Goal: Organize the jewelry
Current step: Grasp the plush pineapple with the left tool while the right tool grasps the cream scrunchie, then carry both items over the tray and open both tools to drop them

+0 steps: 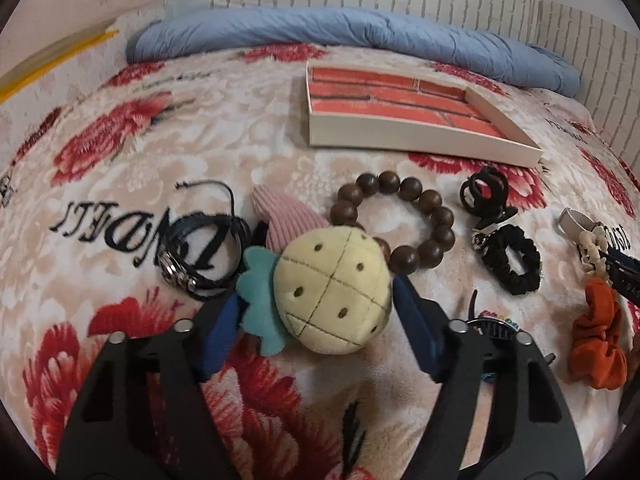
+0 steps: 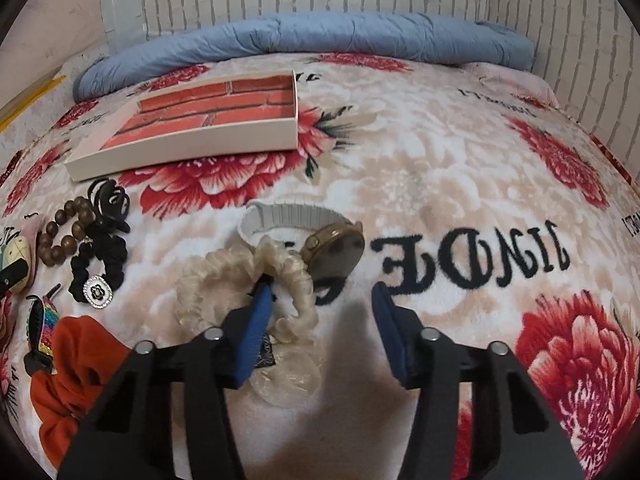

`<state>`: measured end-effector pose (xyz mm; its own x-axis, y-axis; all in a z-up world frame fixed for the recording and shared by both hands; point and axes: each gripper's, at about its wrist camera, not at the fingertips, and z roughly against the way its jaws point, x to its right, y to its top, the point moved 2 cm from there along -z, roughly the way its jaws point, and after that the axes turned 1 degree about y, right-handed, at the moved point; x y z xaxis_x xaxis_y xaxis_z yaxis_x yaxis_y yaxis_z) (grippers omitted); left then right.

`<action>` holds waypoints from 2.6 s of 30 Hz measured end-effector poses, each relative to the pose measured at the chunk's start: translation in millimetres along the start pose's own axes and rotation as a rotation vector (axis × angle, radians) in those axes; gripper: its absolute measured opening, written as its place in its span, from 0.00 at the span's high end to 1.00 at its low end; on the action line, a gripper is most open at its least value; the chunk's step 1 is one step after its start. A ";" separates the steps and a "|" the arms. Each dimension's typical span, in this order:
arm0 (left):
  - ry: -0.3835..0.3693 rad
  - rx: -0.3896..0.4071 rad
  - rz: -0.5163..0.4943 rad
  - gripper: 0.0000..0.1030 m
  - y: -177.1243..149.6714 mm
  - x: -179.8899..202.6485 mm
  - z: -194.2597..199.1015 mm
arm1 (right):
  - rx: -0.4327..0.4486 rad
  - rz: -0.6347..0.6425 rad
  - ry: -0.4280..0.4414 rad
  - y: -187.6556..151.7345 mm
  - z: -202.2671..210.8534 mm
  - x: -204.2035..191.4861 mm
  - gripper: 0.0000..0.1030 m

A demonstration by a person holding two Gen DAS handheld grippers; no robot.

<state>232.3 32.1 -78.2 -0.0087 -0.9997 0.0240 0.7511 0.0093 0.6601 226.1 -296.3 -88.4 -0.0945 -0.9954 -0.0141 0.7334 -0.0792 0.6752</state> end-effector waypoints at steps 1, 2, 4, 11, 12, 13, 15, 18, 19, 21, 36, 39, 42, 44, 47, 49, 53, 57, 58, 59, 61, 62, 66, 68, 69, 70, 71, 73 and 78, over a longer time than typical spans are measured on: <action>-0.013 -0.011 0.009 0.34 -0.3 -1.1 -2.2 | -0.009 0.003 0.002 0.0 -1.9 -0.7 0.56; -0.018 -0.014 0.012 0.35 -0.1 -1.5 -3.3 | -0.014 0.005 0.003 -0.3 -2.6 -0.9 0.59; -0.029 -0.026 0.016 0.39 -0.6 -1.7 -6.1 | -0.022 0.009 0.006 -0.6 -4.4 -2.0 0.71; -0.052 -0.007 0.020 0.51 -2.7 -2.4 0.1 | -0.004 0.017 0.014 -1.2 1.1 -3.9 0.84; -0.061 -0.005 0.027 0.51 -2.8 -3.5 1.4 | 0.008 0.016 0.016 -0.8 3.9 -3.6 0.87; -0.065 -0.003 0.031 0.52 -2.7 -4.3 2.4 | 0.019 0.014 0.015 -0.6 6.5 -3.1 0.88; -0.068 0.006 0.040 0.52 -2.5 -6.0 7.0 | 0.044 0.015 0.016 0.2 13.1 -2.4 0.89; -0.071 0.035 0.032 0.53 -2.1 -6.3 17.4 | 0.081 0.023 0.018 2.5 23.6 -2.4 0.90; -0.071 0.045 0.027 0.53 -1.5 -5.9 20.7 | 0.093 0.022 0.022 3.8 26.7 -2.0 0.90; -0.078 0.061 0.017 0.53 1.0 -5.0 27.3 | 0.110 0.014 0.033 7.5 32.0 -0.8 0.90; -0.134 0.170 0.002 0.53 75.7 -1.6 51.5 | 0.176 0.027 0.068 75.9 33.1 -17.5 0.90; -0.136 0.171 -0.004 0.53 90.7 2.5 41.6 | 0.185 0.027 0.075 91.9 26.5 -22.1 0.90; -0.151 0.160 -0.007 0.53 105.9 8.0 28.2 | 0.186 0.037 0.088 112.9 15.1 -31.3 0.90; -0.156 0.156 -0.017 0.53 117.0 13.3 17.3 | 0.189 0.061 0.081 124.2 7.4 -39.5 0.90; -0.159 0.148 -0.032 0.53 132.1 21.6 -0.3 | 0.188 0.083 0.078 142.7 -7.2 -50.3 0.90; -0.158 0.136 -0.034 0.53 143.4 26.0 -15.1 | 0.181 0.088 0.088 157.3 -20.5 -56.8 0.90; -0.162 0.112 -0.028 0.53 166.4 33.2 -44.8 | 0.172 0.078 0.093 181.7 -47.3 -66.5 0.90; -0.162 0.100 -0.028 0.53 193.1 39.6 -76.4 | 0.152 0.063 0.092 206.0 -80.0 -75.0 0.90; -0.160 0.096 -0.033 0.53 199.7 41.4 -84.6 | 0.148 0.065 0.089 210.1 -86.1 -76.7 0.90; -0.155 0.091 -0.036 0.53 205.8 42.7 -91.7 | 0.144 0.066 0.086 215.4 -93.3 -78.5 0.90; -0.146 0.080 -0.042 0.53 217.9 45.4 -105.6 | 0.129 0.058 0.085 228.6 -110.7 -80.5 0.90; -0.145 0.072 -0.042 0.53 223.7 46.7 -112.6 | 0.116 0.052 0.088 233.6 -118.9 -80.9 0.90; -0.132 0.032 -0.048 0.53 242.6 50.9 -139.8 | 0.051 0.037 0.092 252.4 -155.5 -83.3 0.90; -0.130 0.005 -0.054 0.53 249.4 52.6 -152.4 | 0.022 0.049 0.072 261.4 -171.0 -86.5 0.90; -0.130 -0.013 -0.055 0.53 254.0 54.7 -160.3 | 0.009 0.054 0.064 265.0 -177.1 -87.9 0.90; -0.133 -0.024 -0.054 0.53 256.8 56.1 -165.7 | -0.009 0.056 0.060 269.0 -185.3 -88.7 0.90; -0.138 -0.043 -0.054 0.53 260.5 58.1 -173.6 | -0.023 0.055 0.056 271.5 -192.1 -89.2 0.90; -0.147 -0.070 -0.056 0.53 263.9 61.2 -184.6 | -0.052 0.048 0.050 273.9 -203.5 -87.5 0.90; -0.146 -0.113 -0.073 0.53 270.4 66.6 -205.9 | -0.099 0.021 0.063 277.3 -221.8 -82.0 0.90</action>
<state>570.7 -36.9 -52.7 -0.1552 -0.9835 0.0934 0.8141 -0.0737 0.5760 586.5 -248.5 -63.6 -0.0384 -0.9981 -0.0492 0.7980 -0.0602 0.5997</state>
